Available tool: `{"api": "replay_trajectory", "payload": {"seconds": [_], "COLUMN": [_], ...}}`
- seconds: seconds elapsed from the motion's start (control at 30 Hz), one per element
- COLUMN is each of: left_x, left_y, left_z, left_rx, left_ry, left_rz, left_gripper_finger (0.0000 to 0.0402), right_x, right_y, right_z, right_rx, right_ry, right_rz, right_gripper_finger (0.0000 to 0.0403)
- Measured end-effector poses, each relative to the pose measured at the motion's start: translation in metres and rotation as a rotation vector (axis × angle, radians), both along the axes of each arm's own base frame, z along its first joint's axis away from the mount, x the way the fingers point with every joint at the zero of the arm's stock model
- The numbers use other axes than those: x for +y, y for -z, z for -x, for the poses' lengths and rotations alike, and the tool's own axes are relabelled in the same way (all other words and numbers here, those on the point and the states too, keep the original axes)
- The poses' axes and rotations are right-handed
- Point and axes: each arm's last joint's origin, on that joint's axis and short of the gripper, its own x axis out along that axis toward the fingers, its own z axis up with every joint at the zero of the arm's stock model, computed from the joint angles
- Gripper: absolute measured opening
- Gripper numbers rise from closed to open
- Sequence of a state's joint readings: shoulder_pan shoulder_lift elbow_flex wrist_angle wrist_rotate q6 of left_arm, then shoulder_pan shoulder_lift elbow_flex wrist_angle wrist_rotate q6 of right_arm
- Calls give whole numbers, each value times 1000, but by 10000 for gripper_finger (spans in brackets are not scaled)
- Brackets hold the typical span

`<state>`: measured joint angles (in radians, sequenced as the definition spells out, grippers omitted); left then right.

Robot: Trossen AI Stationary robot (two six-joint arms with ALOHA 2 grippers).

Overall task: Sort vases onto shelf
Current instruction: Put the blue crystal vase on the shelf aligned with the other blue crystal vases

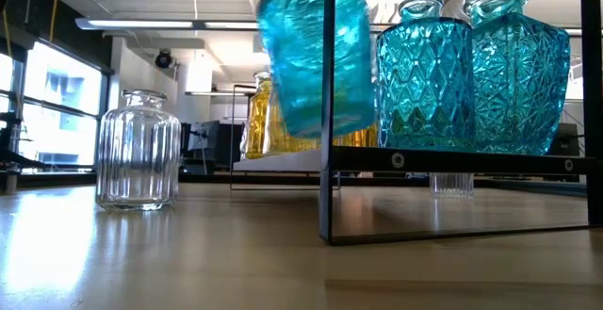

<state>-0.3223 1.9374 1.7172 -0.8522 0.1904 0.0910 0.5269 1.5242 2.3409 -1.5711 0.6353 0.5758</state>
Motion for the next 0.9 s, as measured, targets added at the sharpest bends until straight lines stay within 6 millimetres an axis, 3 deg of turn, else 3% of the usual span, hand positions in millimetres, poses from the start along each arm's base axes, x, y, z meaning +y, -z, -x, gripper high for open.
{"api": "replay_trajectory", "payload": {"seconds": [0.9], "left_x": [3], "left_y": [4], "left_z": [-7], "left_rx": [-49], "left_ry": [8], "left_rz": [-41], "left_gripper_finger": [17], "right_x": [0], "right_y": [0], "right_z": [0], "right_rx": [4], "right_ry": [-8], "right_rz": [-7], "right_gripper_finger": [145]}}
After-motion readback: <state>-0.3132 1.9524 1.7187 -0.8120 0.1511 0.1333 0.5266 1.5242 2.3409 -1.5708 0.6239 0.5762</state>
